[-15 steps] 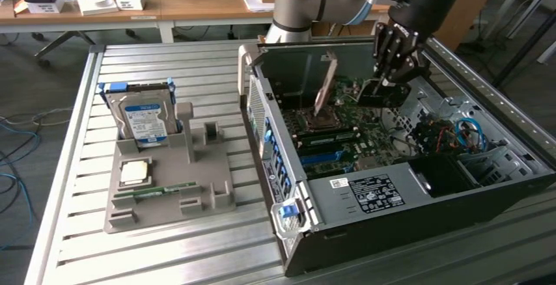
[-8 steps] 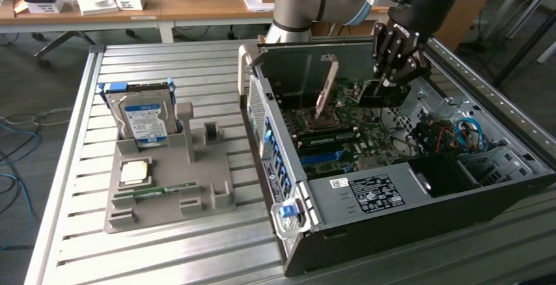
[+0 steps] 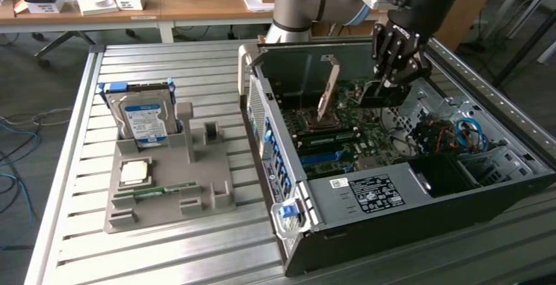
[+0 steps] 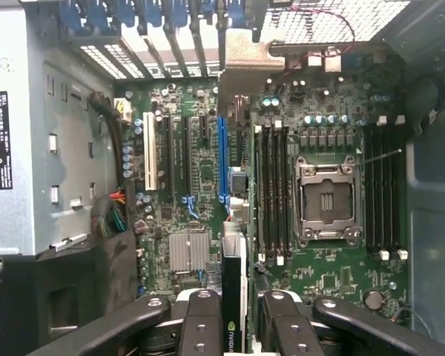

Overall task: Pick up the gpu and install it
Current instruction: 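Insert the gpu into the slot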

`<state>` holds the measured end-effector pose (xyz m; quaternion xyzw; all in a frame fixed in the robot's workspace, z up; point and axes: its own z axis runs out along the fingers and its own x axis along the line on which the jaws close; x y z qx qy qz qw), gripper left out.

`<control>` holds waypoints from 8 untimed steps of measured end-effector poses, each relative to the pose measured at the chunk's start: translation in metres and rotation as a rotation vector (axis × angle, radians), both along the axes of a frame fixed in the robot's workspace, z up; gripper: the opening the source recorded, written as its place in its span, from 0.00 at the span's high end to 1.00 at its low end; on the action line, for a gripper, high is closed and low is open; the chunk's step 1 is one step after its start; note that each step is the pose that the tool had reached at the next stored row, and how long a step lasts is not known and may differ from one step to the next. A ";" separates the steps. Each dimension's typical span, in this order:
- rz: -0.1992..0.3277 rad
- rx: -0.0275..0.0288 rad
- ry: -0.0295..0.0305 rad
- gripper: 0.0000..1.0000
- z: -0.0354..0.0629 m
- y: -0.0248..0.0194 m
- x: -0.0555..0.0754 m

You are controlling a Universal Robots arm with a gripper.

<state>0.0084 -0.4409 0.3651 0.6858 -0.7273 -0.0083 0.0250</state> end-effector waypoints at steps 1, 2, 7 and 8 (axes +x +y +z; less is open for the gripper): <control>0.004 0.0000 -0.0011 0.74 -0.0003 0.0000 0.000; 0.009 -0.0001 -0.0025 0.74 -0.0007 0.0000 -0.001; 0.030 -0.0001 -0.0082 0.74 -0.0030 0.0000 -0.003; 0.034 -0.0001 -0.0091 0.74 -0.0034 0.0000 -0.004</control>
